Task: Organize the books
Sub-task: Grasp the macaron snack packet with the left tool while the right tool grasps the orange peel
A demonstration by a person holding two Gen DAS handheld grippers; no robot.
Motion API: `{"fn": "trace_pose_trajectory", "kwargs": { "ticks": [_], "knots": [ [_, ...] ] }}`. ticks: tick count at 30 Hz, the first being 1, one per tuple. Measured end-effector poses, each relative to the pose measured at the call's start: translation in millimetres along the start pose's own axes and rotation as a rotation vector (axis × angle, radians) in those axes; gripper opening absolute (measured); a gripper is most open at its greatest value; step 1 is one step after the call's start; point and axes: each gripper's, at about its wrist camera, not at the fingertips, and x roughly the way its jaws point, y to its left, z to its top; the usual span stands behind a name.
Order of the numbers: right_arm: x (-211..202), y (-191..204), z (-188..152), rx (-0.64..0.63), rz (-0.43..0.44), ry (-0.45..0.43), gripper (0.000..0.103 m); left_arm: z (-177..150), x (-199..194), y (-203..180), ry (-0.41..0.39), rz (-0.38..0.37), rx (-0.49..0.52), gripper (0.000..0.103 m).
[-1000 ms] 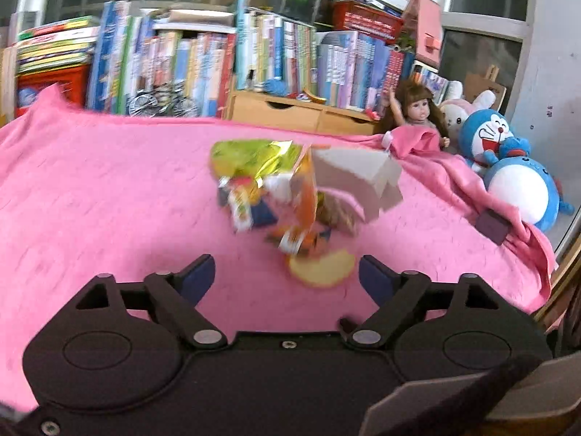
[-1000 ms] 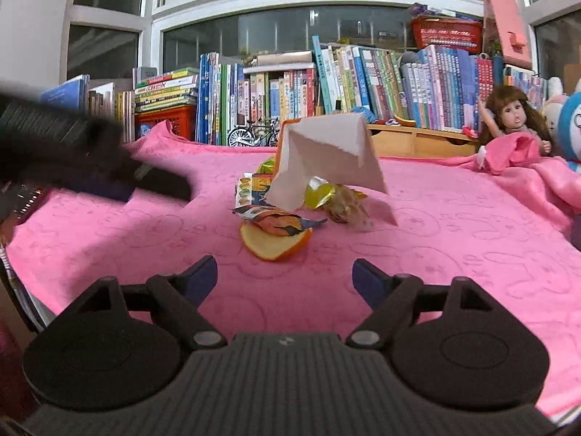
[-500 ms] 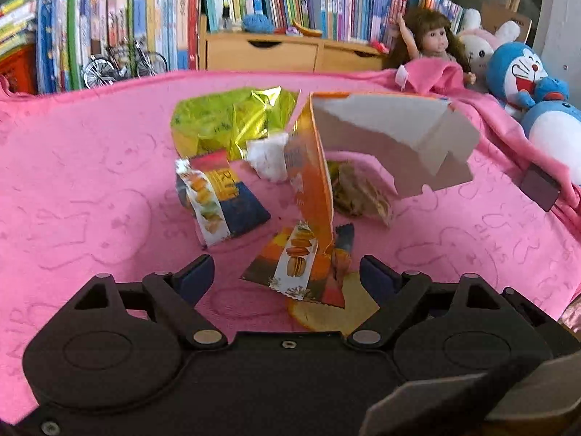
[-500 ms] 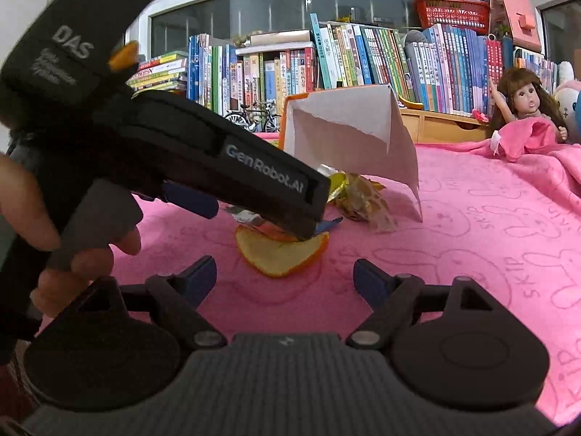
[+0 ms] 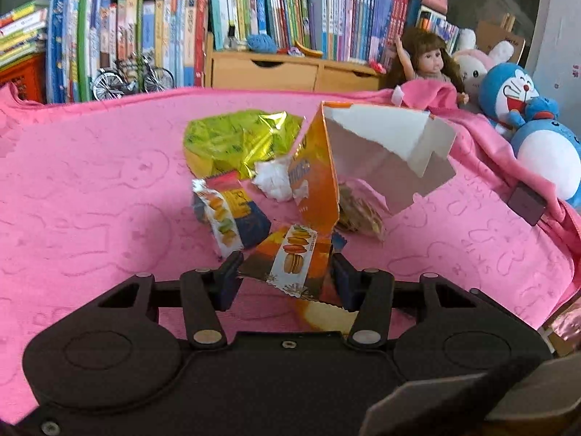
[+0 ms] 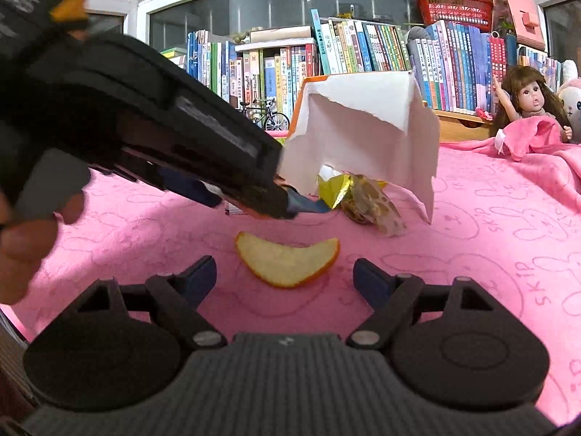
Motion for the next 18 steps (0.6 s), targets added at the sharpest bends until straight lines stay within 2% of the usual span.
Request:
{"fn": "trace_pose_trajectory", "kwargs": {
  "ticks": [2,4,5,7,8,16,17,18],
  "knots": [
    [2.0,0.9,1.8,0.003,0.005,0.002,0.082,-0.5,-10.2,1.7,-0.021,0.012,-0.001,0.05],
    [3.1,2.4,2.8,0.004,0.004,0.006,0.063,-0.9,-18.6,3.5,-0.035,0.02,-0.004,0.049],
    [3.0,2.9,3.3,0.006,0.002,0.005,0.061,-1.6,-22.5,4.9,-0.04,0.024,-0.007,0.047],
    [1.7,2.6,4.2,0.014,0.003,-0.002,0.058,-3.0,-28.6,8.6,-0.046,0.033,-0.015,0.024],
    [0.4,3.4,4.0,0.013,0.002,-0.005,0.057,-3.9,-30.6,10.3,-0.043,0.039,-0.025,0.019],
    [-12.7,6.1,3.1,-0.017,-0.006,-0.027,0.052,-22.2,-33.5,17.9,-0.02,0.037,-0.039,0.02],
    [-14.7,5.0,3.0,-0.02,-0.007,-0.029,0.052,-24.6,-34.1,18.6,-0.023,0.036,-0.04,0.023],
    [-16.6,4.0,2.9,-0.022,-0.009,-0.031,0.052,-26.8,-33.8,19.2,-0.018,0.036,-0.038,0.035]
  ]
}}
